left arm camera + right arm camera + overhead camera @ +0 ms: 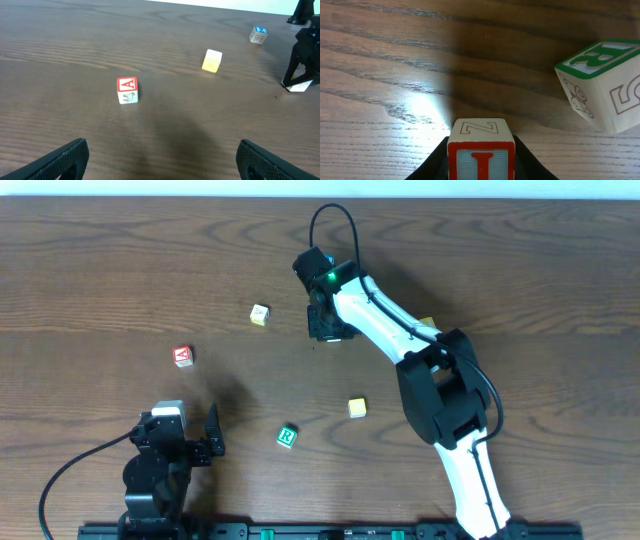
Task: Spell out Ai2
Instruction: 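Carry the I block to table center and set it down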
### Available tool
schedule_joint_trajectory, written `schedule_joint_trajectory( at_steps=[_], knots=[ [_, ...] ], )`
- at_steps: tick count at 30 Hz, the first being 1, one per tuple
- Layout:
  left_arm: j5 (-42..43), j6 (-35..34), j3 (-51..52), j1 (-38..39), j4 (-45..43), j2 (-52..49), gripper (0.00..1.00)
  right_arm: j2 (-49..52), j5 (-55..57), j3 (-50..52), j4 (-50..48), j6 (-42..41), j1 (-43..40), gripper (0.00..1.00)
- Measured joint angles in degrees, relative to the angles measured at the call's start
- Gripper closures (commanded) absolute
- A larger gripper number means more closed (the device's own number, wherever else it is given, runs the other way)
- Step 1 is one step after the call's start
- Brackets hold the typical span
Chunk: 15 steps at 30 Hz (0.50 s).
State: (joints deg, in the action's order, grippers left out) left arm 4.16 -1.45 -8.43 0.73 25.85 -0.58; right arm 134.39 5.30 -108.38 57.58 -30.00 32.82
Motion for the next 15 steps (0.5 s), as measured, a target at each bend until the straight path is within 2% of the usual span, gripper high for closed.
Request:
schedule_joint_trajectory(
  at_steps=[7,8,10,13,15],
  knots=[
    [0.00,0.00,0.00,0.00,0.00,0.00,0.05,-0.09,0.11,0.11,0.61,-2.32,0.44,0.98],
    [0.00,0.00,0.00,0.00,0.00,0.00,0.05,-0.09,0.11,0.11,0.63,-2.51,0.46,0.87],
    [0.00,0.00,0.00,0.00,0.00,0.00,0.04,-0.11,0.11,0.13,0.63,-2.69,0.46,0.76],
    [0.00,0.00,0.00,0.00,0.00,0.00,0.05,-0.11,0.11,0.13,0.63,-2.69,0.48,0.71],
    [0.00,0.00,0.00,0.00,0.00,0.00,0.05,-0.11,0.09,0.13,0.63,-2.73,0.48,0.64]
  ],
)
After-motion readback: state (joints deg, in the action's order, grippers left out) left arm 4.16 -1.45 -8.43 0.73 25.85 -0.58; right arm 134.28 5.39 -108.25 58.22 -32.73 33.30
